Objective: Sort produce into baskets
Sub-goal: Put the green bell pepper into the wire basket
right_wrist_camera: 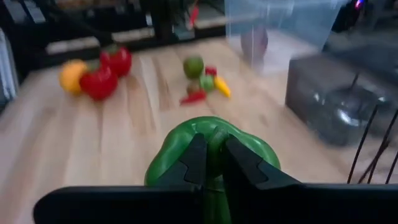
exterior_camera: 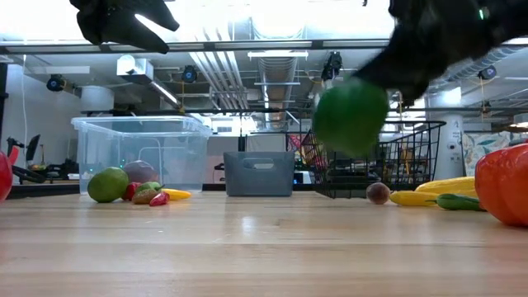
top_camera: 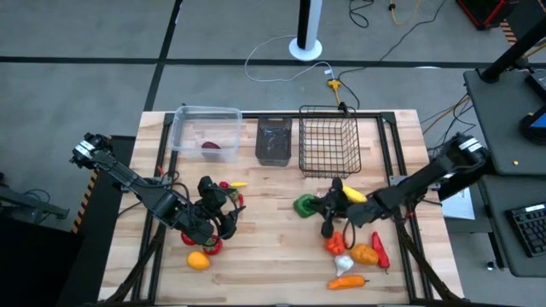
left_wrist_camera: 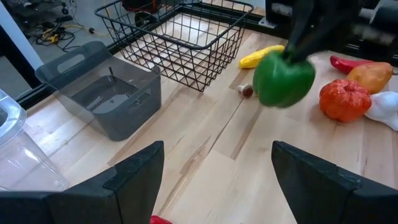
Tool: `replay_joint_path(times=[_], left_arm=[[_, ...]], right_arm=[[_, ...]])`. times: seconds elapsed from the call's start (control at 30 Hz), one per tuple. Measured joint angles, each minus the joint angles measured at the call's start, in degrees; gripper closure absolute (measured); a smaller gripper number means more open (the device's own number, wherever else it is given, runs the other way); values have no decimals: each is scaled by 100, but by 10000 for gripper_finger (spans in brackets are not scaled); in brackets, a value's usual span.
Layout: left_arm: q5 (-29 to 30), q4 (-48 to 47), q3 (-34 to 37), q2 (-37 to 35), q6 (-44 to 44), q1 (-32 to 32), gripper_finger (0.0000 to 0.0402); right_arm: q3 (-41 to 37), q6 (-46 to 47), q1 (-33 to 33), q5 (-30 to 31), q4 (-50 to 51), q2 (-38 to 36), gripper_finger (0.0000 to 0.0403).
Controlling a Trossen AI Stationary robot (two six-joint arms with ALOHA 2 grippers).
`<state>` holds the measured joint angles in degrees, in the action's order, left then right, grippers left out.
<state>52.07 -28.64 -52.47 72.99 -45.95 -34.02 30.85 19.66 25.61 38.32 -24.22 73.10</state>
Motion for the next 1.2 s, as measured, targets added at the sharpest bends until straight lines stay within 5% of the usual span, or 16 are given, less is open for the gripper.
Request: replay_joint_path(times=[0.27,0.77,1.07,1.2], left_arm=[[0,28,0,0,0,0,122],[-2,66,0,0,0,0,122],[-6,80,2,0,-20,0,122],[-5,80,2,0,-23,0,122]], right_arm=[[846,-753,-661,-258,1243,-704,380],[2919,-1177,-2807,-469,4815,-605,376],[2769,-1183,-4253,-1967,5093,-666,375],[2452,-1197,-4694,-2184,4978,-664,374]])
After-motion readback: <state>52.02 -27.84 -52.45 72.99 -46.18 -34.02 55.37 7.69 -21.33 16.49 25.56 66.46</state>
